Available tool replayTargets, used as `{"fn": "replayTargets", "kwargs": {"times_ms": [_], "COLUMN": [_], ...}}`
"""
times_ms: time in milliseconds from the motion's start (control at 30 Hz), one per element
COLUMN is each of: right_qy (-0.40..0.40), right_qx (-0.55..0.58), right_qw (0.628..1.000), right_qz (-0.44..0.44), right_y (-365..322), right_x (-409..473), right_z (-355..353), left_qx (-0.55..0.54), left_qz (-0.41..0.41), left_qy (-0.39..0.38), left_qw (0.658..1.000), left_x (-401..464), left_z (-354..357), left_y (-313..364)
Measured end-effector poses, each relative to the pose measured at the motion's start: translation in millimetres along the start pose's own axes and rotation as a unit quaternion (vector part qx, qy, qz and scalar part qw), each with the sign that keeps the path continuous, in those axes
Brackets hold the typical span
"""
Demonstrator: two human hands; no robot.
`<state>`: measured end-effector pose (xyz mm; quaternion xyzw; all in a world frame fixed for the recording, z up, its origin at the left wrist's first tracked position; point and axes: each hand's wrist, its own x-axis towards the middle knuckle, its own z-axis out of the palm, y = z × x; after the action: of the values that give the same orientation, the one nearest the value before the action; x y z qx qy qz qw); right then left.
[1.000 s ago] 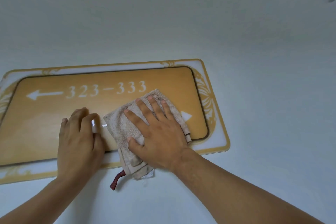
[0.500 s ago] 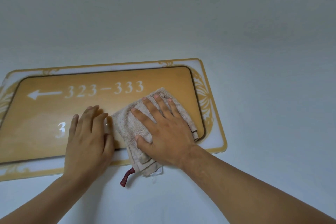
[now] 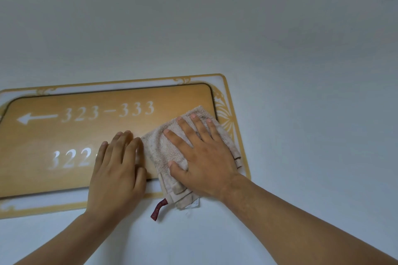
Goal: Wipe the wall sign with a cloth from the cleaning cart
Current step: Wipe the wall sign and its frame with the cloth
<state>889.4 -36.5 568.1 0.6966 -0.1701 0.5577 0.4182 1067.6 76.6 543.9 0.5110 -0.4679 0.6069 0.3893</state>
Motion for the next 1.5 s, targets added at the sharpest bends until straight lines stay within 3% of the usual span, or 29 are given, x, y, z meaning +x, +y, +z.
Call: {"fn": "replayTargets", "kwargs": {"times_ms": [500,1200,1500], "right_qy": [-0.029,-0.05,-0.039], "right_qx": [-0.007,-0.033,-0.036], "right_qw": [1.0,0.993,0.991], "right_qz": [0.005,0.102,0.119], "right_y": [38.4,121.7,118.9], "right_x": [-17.4,-55.1,-60.9], "right_z": [-13.6,-31.1,-28.7], "left_qx": [0.001,-0.022,-0.014], "left_qz": [-0.077,-0.057,-0.063], "left_qy": [0.0,0.002,0.008], "left_qw": [0.997,0.998,0.998], "left_x": [-2.1,18.3,14.6], "left_z": [4.1,24.9,26.1], "left_y": [26.3,88.9,91.3]}}
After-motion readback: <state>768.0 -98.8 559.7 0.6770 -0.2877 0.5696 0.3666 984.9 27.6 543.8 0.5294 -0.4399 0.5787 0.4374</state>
